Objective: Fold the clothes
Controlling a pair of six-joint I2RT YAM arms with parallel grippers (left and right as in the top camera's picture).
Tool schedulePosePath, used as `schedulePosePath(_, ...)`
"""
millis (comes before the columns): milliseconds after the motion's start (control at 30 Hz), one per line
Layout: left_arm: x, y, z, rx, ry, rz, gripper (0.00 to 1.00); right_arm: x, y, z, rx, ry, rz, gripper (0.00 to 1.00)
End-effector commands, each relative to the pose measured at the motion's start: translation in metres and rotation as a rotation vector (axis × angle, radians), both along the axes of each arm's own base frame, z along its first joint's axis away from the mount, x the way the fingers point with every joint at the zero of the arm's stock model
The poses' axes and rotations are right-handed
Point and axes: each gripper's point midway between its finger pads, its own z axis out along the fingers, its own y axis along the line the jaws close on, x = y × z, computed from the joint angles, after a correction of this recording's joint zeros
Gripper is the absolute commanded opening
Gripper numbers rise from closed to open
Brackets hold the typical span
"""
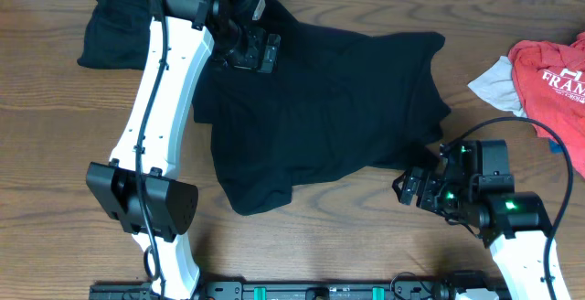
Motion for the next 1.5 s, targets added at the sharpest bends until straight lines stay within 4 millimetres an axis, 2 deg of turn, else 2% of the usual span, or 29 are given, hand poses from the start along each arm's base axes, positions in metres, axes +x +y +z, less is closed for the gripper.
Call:
schedulePosePath(0,-0.001,0.001,0.004,-0.006,-0.009,-0.003,0.98,0.000,0.003,-0.007,0.016,0.026,-0.002,0.99)
schedulePosePath(167,-0.001,0.001,0.004,-0.006,-0.008,-0.003,0.98,0.014,-0.010,-0.023,-0.062,0.042,-0.032,0.99)
schedulePosePath(333,-0.003,0.002,0.004,-0.004,-0.001,-0.003,0.98,0.039,-0.018,-0.035,-0.070,0.020,-0.062,0.99)
schedulePosePath(567,-0.002,0.006,0.001,0.023,-0.002,0.004,0.98,0.065,-0.037,-0.045,-0.101,-0.039,-0.046,0.99)
schedulePosePath(733,-0.002,0.006,0.001,0.023,-0.001,0.004,0.98,0.079,-0.030,-0.044,-0.065,-0.097,0.018,0.99)
schedulePosePath(1067,-0.003,0.006,0.001,0.024,0.003,0.004,0.98,0.076,-0.041,-0.071,-0.121,-0.011,0.000,0.98)
schedulePosePath(1467,-0.003,0.006,0.001,0.024,0.002,0.004,0.98,0.076,-0.041,-0.076,-0.124,0.002,-0.001,0.93)
